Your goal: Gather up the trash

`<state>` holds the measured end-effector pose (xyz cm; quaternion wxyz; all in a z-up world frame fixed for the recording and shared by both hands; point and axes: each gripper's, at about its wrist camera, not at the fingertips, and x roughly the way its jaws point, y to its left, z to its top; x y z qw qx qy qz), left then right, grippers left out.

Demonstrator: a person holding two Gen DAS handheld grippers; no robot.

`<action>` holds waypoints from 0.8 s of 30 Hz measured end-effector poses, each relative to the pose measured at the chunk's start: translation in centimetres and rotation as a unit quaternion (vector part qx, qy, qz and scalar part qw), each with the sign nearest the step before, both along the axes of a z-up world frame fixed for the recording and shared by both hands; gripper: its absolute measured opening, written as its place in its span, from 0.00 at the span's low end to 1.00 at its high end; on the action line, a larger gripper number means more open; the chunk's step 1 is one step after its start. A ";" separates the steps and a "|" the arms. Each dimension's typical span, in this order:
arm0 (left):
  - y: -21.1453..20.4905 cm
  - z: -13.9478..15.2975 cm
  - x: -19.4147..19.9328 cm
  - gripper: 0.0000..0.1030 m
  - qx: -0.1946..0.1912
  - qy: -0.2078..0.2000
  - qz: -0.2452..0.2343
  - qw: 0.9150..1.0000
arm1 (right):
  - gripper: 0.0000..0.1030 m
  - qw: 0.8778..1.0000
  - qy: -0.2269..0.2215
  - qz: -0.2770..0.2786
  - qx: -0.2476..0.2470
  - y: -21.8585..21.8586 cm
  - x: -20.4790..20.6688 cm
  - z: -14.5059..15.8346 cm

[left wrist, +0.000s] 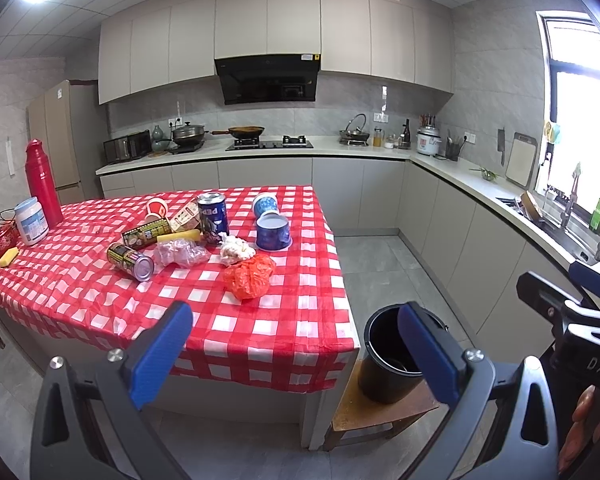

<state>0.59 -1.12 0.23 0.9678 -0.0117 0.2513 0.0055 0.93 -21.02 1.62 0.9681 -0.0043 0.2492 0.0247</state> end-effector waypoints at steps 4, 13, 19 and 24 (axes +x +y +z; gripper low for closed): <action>0.0 0.1 0.0 1.00 0.000 -0.001 -0.001 1.000 | 1.00 1.000 0.000 0.000 0.000 -0.1 0.0 0.2; 0.1 0.1 0.0 1.00 -0.002 -0.003 -0.002 1.000 | 1.00 1.000 -0.001 -0.001 0.000 -0.3 0.0 0.4; 0.1 0.1 0.1 1.00 -0.002 -0.003 -0.003 1.000 | 1.00 1.000 -0.002 -0.001 0.000 -0.3 -0.1 0.5; 0.1 0.1 0.1 1.00 -0.002 -0.003 -0.003 1.000 | 1.00 1.000 -0.003 0.000 0.000 -0.2 -0.2 0.6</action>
